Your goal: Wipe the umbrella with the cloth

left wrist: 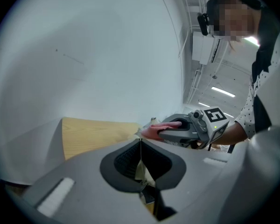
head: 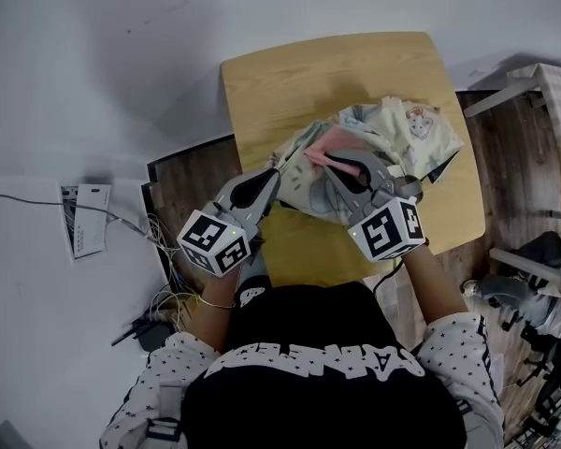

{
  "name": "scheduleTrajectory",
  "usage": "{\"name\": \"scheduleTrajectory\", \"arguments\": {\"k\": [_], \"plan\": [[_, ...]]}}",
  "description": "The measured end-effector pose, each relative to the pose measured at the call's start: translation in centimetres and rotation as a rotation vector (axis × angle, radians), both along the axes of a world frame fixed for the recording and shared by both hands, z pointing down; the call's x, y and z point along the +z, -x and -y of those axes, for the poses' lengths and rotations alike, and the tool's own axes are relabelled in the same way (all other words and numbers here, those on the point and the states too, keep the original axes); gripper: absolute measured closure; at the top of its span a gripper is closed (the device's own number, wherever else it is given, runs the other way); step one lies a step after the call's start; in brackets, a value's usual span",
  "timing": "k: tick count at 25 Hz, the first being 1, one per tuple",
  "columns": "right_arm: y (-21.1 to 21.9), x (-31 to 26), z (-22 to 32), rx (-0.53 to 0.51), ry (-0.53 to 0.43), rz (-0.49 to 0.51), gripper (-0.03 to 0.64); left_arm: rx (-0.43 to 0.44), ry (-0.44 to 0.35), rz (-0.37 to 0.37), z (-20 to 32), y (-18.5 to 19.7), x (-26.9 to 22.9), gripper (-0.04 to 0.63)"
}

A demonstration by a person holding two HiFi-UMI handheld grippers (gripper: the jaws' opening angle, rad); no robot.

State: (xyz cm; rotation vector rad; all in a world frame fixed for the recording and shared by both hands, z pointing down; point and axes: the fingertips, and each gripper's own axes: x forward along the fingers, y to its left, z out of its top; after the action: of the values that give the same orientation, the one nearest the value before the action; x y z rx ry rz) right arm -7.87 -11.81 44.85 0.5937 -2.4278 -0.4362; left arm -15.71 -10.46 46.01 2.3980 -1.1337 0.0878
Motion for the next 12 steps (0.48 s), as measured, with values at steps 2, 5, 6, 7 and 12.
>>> {"name": "scheduleTrajectory", "arguments": {"k": [2,5,6,7,12], "plan": [[-0.2,0.4,-0.3,0.003,0.018,0.003,0.583,0.000,-0.002,0.001,0.1,0.1,0.0,0.591],[-0.4,0.8,-0.6,0.016,0.044,0.021,0.583,0.001,-0.004,0.006,0.2,0.2,0.1,0.591],[-0.4,1.0,-0.7,0.018,0.051,0.024,0.583,0.001,-0.004,0.007,0.2,0.2,0.1,0.591],[-0.5,1.1,-0.9,0.020,0.058,0.024,0.583,0.002,-0.004,0.008,0.2,0.2,0.1,0.591],[-0.8,2.0,-2.0,0.017,0.083,0.019,0.583,0.002,-0.004,0.016,0.2,0.1,0.2,0.591]]}}
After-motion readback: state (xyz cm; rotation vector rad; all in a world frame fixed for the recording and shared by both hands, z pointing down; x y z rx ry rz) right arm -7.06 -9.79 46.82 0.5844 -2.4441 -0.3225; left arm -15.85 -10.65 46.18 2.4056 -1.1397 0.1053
